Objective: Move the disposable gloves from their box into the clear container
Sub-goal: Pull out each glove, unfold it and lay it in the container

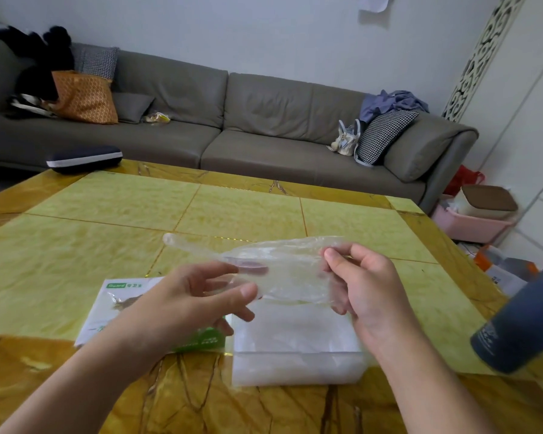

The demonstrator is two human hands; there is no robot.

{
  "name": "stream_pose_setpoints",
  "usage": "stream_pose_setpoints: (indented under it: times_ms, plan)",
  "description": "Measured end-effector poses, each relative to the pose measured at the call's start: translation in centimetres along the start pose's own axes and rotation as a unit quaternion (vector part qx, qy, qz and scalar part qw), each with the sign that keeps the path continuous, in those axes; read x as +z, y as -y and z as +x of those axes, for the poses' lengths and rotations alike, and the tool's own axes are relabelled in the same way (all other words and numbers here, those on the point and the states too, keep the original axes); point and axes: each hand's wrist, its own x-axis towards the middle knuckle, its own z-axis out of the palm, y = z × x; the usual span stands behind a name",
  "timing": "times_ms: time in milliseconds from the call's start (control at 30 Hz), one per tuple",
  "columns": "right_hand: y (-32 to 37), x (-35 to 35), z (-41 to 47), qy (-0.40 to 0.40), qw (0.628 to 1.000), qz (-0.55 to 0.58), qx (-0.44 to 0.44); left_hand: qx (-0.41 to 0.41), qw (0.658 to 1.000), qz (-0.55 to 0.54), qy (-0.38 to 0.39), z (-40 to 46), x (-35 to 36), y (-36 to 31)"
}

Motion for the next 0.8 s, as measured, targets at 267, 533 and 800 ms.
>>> stream_pose_setpoints:
  times_ms: [267, 533, 800]
  plan:
    - [-0.2, -0.2, 0.0, -0.021, 0.999, -0.034, -0.023, 0.041, 0.995, -0.004, -0.087, 0.3, 0.0, 0.4]
    - [-0.1, -0.3, 0.0, -0.025, 0.999, -0.021, -0.027, -0.066, 0.996, -0.041, -0.033, 0.4, 0.1, 0.4]
    - [0.3, -1.5, -0.2, 0.027, 0.995, -0.078, 0.062, -0.094, 0.995, 0.02, 0.025, 0.4, -0.2, 0.2]
